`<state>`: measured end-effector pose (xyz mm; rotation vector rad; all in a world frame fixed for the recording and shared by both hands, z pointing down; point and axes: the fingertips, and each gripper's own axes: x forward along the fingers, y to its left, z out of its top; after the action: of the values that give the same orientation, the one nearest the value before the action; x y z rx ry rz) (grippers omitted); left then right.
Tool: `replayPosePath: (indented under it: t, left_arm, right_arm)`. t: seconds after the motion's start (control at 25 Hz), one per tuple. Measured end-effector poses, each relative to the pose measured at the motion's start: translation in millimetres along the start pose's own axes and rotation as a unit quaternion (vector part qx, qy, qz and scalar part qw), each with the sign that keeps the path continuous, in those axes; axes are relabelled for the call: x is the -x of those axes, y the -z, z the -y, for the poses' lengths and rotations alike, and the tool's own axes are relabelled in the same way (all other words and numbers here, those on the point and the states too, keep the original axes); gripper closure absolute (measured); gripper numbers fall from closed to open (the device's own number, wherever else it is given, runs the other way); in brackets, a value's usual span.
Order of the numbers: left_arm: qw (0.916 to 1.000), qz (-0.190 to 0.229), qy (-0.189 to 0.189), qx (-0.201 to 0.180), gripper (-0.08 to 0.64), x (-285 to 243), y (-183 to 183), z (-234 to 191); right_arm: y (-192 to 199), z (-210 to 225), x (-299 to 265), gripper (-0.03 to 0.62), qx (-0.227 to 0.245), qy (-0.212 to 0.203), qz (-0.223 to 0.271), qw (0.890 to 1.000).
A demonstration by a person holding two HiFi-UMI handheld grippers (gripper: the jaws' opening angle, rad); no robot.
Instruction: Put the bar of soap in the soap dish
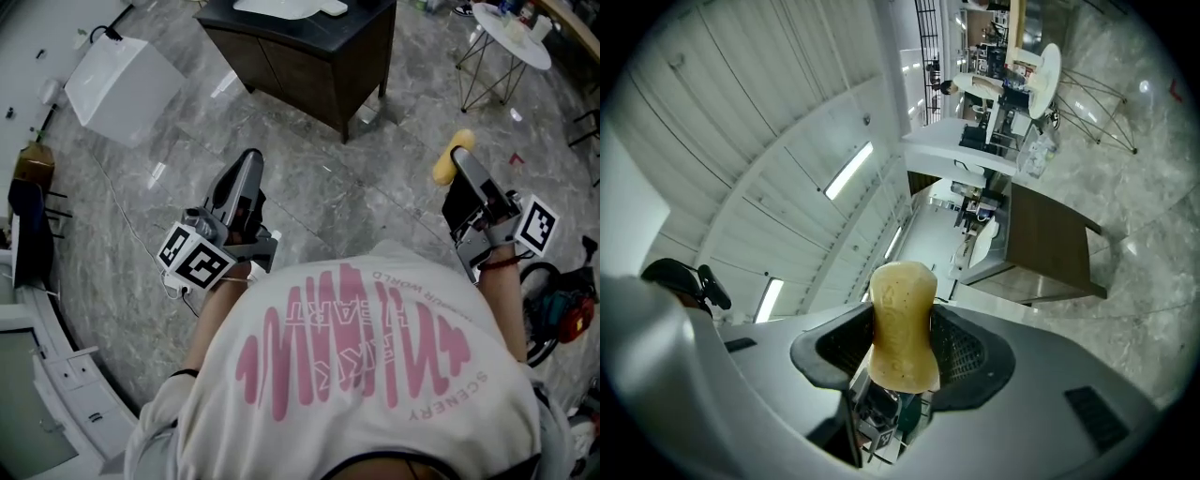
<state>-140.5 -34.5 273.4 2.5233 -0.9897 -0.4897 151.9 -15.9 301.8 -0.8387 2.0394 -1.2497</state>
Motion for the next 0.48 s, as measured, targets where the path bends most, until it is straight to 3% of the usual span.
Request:
replayPosePath:
  t: [0.2, 0.36, 0.48]
  left_arm:
    - [0.9984, -0.054, 0.005, -0.016, 0.552, -17.1, 29.4, 6.4]
    - [0.9992, -0.038, 0.007, -0.005, 0.552, -29.7, 37.3, 3.6]
    - [0.9996, -0.018, -0.006, -0.018, 0.552, -41.5, 31.8, -5.0]
  right_arm:
    - [-13.4, 11.1, 7.0, 0.397, -0.005, 0.01, 0.008, 1.0]
    - [-22.3, 28.1, -2.2, 0.397, -0.006, 0.014, -0.013, 1.0]
    - [-35.2, 33.7, -26.7, 0.397, 0.003, 0.001, -0.044, 0.999]
